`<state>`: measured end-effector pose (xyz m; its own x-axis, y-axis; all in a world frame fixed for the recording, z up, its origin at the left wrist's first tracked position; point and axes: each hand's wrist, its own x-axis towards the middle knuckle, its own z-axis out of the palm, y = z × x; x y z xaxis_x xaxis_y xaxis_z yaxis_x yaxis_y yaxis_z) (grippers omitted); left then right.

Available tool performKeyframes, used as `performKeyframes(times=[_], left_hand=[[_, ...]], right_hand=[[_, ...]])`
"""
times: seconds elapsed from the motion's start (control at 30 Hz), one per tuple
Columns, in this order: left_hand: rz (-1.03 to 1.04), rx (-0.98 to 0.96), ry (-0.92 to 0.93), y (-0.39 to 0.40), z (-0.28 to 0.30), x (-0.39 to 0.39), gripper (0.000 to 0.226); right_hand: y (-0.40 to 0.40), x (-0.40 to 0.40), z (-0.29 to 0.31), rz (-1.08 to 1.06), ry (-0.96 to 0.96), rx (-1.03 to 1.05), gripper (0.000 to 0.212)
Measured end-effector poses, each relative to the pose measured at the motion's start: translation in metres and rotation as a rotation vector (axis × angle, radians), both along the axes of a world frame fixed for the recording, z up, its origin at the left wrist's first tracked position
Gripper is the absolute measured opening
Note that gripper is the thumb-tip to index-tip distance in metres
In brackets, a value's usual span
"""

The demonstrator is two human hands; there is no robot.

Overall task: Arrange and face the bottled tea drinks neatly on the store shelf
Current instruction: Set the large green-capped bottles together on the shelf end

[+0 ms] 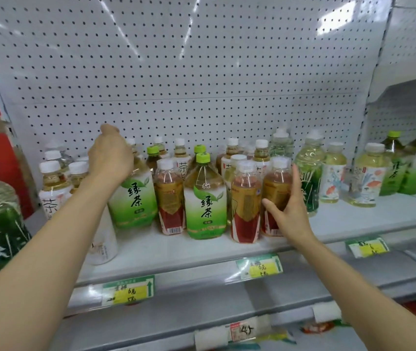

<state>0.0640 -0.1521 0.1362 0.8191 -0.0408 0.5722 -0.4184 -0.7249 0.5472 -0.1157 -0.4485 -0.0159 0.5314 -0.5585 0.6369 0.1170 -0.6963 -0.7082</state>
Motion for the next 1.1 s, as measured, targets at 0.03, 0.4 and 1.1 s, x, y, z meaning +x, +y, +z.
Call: performKeyframes(times=[0.03,0.4,1.1], left_hand=[[-0.016,-0.06,-0.041,0.002,0.005,-0.008,0.038],[-0.442,-0.57,-0.113,0.03,0.018,-0.036,0.037],[-0.726,-0.646,0.069,0.064,-0.022,-0.046,0.018]], right_hand=[[0.003,-0.001,0.002,-0.057,-0.004,-0.005,0.097],[0.116,0.059,0.08,0.145,0.055,-0.297,0.064],[0.158,0.05,0.099,0.125,-0.124,0.08,0.038]])
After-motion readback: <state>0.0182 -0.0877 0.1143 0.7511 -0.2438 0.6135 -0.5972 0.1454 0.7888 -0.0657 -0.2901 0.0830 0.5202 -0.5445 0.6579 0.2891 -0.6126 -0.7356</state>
